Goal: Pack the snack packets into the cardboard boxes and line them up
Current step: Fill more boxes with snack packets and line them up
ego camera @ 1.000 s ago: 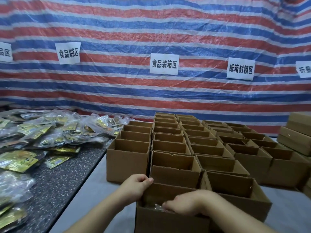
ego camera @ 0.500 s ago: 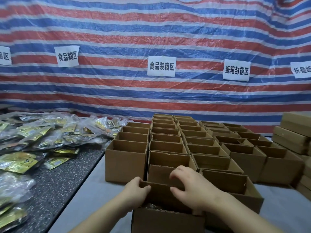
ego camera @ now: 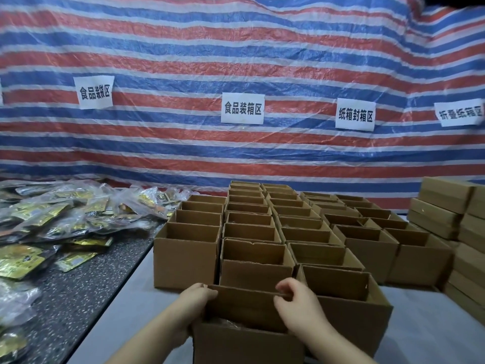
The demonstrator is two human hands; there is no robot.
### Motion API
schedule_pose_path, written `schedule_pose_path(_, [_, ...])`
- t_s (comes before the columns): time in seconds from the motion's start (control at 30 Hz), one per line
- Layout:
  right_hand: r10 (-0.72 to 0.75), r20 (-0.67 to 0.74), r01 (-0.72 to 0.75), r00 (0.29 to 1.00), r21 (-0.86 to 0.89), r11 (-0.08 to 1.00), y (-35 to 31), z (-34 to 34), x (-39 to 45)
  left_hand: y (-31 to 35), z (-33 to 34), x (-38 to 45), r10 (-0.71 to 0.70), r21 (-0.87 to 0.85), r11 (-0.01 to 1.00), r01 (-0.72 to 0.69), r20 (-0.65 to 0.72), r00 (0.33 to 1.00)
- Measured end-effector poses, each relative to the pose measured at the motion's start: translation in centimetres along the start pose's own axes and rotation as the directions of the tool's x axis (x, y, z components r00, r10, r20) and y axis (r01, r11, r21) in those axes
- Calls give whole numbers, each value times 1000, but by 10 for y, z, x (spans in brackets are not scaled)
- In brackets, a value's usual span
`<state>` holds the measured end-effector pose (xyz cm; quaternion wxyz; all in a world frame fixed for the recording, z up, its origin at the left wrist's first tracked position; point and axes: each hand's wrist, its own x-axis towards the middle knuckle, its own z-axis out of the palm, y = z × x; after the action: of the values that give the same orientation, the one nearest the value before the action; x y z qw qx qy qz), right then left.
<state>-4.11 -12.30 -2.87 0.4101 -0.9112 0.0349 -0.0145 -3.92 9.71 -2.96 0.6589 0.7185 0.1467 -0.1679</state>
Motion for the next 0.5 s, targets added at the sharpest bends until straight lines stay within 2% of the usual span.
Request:
schedule_pose_path(0.1, [208,96,-224,973,209,952,2,6,-11,-10,0,-14,-61,-225,971,77,78,995])
schedule_pose_path(0.17, [232,110,-253,967,259,932,-6,5,-18,-10,2,-26,-52,-263,963,62,45,998])
schedule_pose_path(0.27, [147,92,-168,985,298,940,-28,-14,-28,16,-3,-48,108,-197,972,-132,-128,986])
schedule_pose_path(0.33, [71,54,-85,996,347,934,-56,-39,-31,48,-10,-69,204,-209,950,-231,-141,969])
schedule_pose_path(0.43, [-40,-23,46,999,415,909,-104,-83,-19,109,-17,-78,288,-122,943,-310,-169,943])
schedule_pose_path(0.5, [-36,-70,63,997,428,902,-131,-107,6,154,-14,-70,300,-129,938,-321,-155,941])
